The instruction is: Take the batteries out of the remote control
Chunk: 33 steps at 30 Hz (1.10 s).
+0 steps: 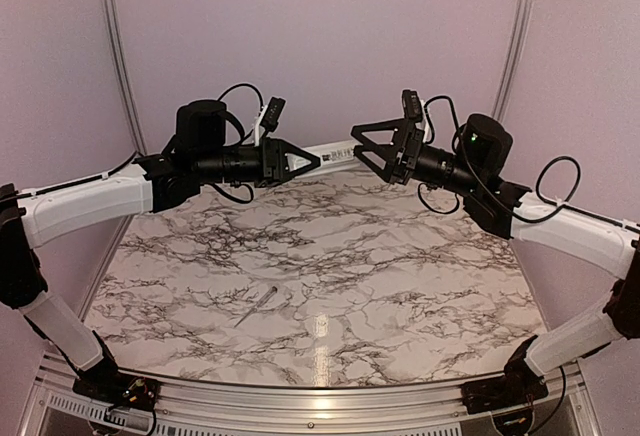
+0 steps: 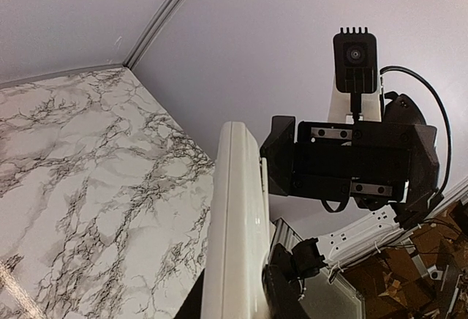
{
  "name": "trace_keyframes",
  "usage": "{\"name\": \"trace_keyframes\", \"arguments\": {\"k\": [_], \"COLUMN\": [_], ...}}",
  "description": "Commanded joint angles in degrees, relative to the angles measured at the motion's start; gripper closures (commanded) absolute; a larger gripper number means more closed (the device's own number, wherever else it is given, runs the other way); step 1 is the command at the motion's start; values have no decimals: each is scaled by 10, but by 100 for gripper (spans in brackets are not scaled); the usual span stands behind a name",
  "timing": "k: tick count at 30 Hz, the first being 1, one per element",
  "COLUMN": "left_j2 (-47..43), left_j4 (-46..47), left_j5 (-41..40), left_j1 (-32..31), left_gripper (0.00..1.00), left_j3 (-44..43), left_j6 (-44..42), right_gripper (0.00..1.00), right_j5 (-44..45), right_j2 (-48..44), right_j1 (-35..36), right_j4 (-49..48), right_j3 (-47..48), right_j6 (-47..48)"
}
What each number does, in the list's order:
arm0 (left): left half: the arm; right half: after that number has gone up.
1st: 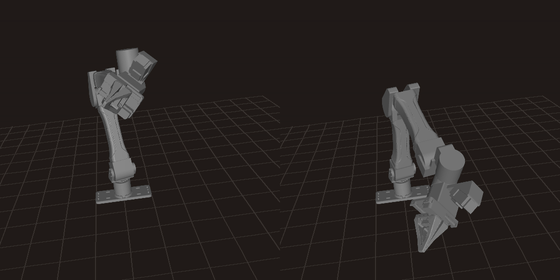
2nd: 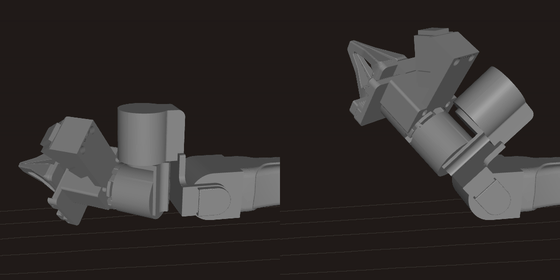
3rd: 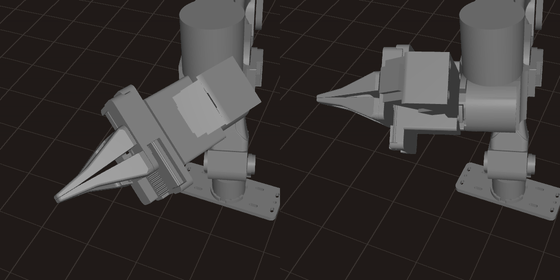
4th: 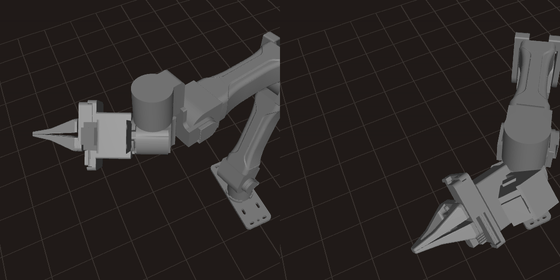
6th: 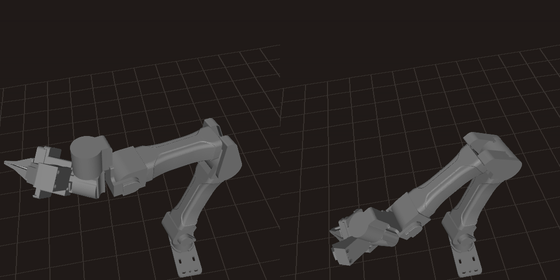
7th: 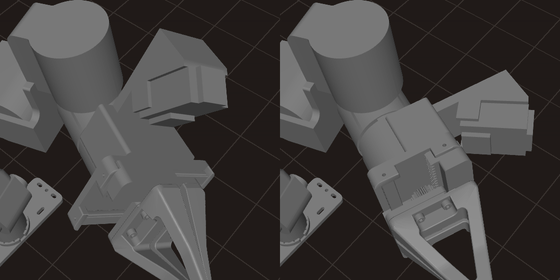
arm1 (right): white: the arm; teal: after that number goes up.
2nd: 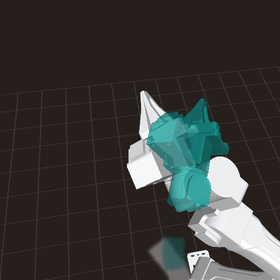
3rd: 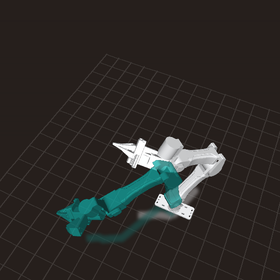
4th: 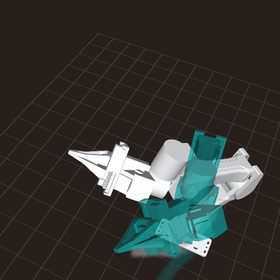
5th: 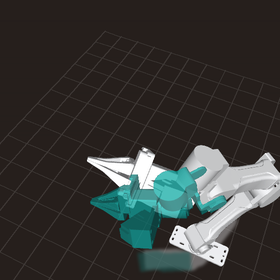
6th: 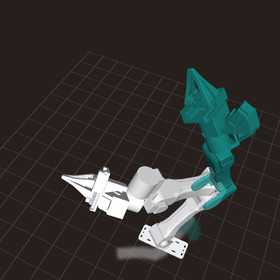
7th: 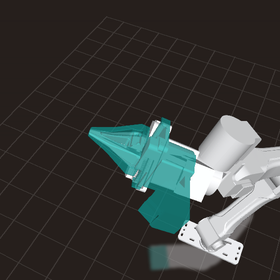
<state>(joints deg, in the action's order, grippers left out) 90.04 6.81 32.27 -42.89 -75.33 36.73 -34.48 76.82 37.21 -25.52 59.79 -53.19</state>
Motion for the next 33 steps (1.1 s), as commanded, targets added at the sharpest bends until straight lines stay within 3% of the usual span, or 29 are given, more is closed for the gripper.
{"name": "trace_keyframes", "arguments": {"k": [1,19,33], "left_j2": [2,14,44], "left_j4": [79,-5,-57], "left_j5": [29,-81,-116], "left_j1": [-34,-34,-34], "left_gripper": [100,100,100], "left_j3": [-6,-8,-22], "left_j6": [-29,-47,-50], "right_gripper": [2,2,2], "right_j5": [-89,-93,-95], "right_j2": [12,16,18], "right_j1": [23,25,26], "right_j4": [30,17,18], "right_j3": [-21,-30,-28], "right_j6": [-36,-56,-55]}}
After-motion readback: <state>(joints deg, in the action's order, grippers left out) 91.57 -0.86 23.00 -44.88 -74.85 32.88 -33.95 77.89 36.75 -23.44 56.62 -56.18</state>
